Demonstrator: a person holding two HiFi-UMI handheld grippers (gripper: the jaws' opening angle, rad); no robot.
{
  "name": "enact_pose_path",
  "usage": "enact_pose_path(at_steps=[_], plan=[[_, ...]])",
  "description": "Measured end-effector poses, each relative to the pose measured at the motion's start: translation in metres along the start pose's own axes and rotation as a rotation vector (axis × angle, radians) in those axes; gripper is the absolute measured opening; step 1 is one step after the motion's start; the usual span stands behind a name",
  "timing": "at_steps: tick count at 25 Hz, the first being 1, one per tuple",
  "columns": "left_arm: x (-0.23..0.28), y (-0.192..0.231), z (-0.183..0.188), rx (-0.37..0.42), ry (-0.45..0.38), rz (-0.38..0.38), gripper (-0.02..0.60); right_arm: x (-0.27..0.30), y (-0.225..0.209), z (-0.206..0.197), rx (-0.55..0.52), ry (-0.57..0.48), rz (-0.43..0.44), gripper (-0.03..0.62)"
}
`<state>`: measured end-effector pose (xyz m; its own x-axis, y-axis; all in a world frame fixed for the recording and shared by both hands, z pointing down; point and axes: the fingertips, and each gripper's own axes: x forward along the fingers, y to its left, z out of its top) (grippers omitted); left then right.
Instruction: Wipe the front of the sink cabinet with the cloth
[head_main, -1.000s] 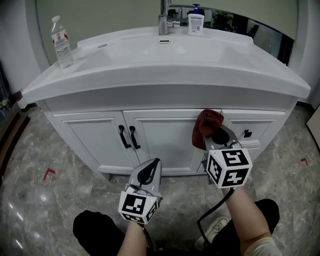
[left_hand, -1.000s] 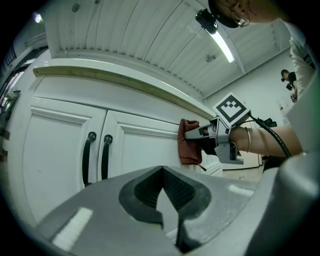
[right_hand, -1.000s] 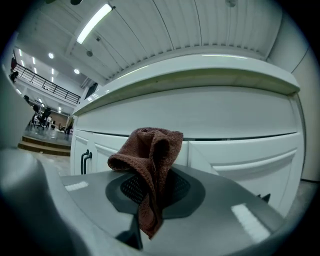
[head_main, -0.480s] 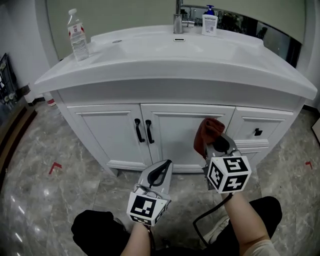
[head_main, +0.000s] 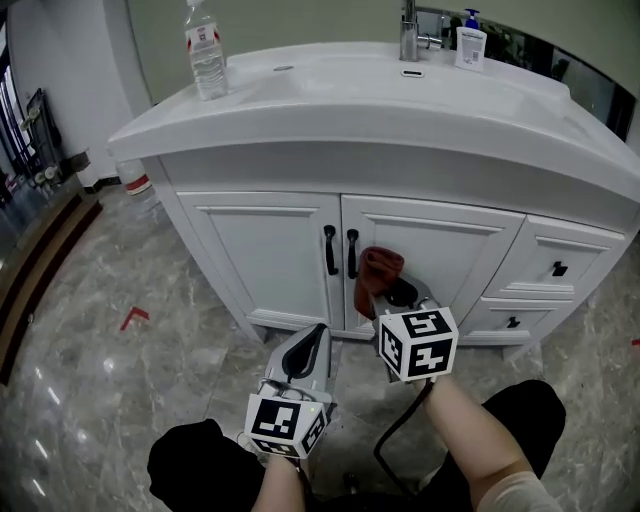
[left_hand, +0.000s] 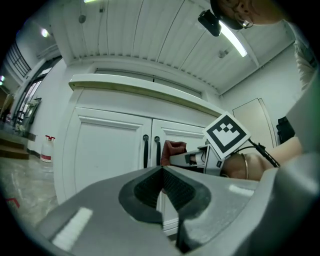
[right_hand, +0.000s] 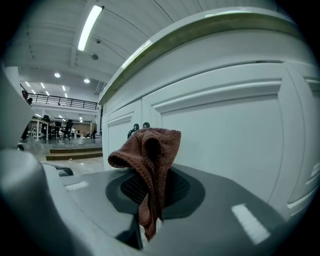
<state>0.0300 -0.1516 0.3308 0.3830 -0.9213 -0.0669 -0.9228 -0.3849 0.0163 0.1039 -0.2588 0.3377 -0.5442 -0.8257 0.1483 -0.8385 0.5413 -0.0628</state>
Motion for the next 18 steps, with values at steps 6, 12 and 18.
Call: enact_pose_path(at_steps=[6, 12, 18], plan=[[0.0, 0.013, -0.01, 0.001, 0.021, 0.0, 0.001, 0.016, -0.002, -0.004, -0.012, 0.012, -0.038, 0.08], [0.012, 0.008, -0.011, 0.007, 0.018, -0.031, 0.001, 0.006, -0.029, -0.004, -0.014, 0.016, -0.099, 0.08], [0.028, -0.017, -0.009, -0.009, 0.008, -0.09, 0.001, -0.016, -0.06, -0.01, -0.018, 0.032, -0.168, 0.08]])
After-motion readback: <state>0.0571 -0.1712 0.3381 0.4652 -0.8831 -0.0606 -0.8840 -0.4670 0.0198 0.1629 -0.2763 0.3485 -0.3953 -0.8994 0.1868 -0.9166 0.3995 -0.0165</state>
